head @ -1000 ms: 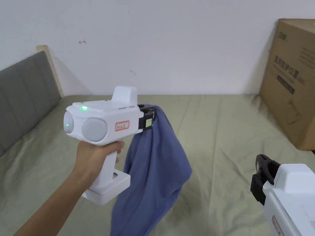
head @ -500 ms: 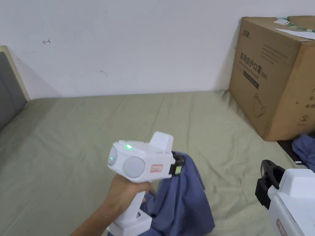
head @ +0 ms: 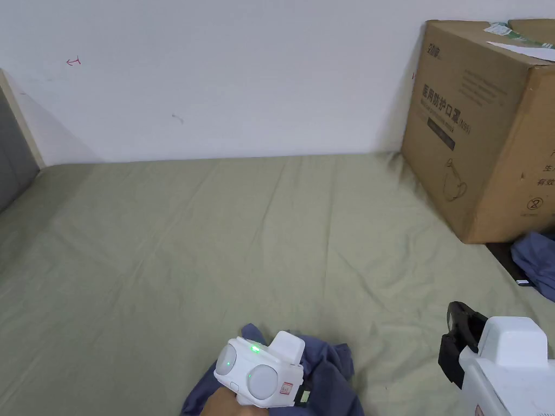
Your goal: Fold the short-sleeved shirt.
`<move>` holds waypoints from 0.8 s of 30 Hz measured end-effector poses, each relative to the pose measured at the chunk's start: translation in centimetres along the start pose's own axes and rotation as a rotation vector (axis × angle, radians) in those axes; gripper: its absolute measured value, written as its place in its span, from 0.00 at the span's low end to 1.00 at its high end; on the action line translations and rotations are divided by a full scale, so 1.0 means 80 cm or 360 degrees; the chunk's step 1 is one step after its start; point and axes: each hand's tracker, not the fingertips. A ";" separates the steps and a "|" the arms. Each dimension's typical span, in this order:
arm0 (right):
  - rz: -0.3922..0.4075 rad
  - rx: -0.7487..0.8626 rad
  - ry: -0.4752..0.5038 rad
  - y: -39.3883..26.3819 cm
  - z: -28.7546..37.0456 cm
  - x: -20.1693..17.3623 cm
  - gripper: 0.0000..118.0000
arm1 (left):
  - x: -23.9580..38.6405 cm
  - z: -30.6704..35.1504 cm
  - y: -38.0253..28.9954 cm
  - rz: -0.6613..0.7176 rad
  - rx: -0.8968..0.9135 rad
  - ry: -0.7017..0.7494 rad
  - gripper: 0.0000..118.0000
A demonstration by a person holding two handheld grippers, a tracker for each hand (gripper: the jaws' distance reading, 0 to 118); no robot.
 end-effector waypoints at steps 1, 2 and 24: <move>0.0001 0.0002 -0.0001 0.001 0.001 0.000 0.00 | 0.007 0.013 0.013 0.0212 0.0478 -0.0364 0.42; 0.0000 0.0006 -0.0002 0.002 0.002 -0.001 0.00 | 0.009 0.027 0.017 0.0300 0.0666 -0.0487 0.66; 0.0012 0.0187 0.0010 0.054 0.023 -0.028 0.00 | -0.070 0.309 -0.028 0.0323 0.1279 0.0773 0.81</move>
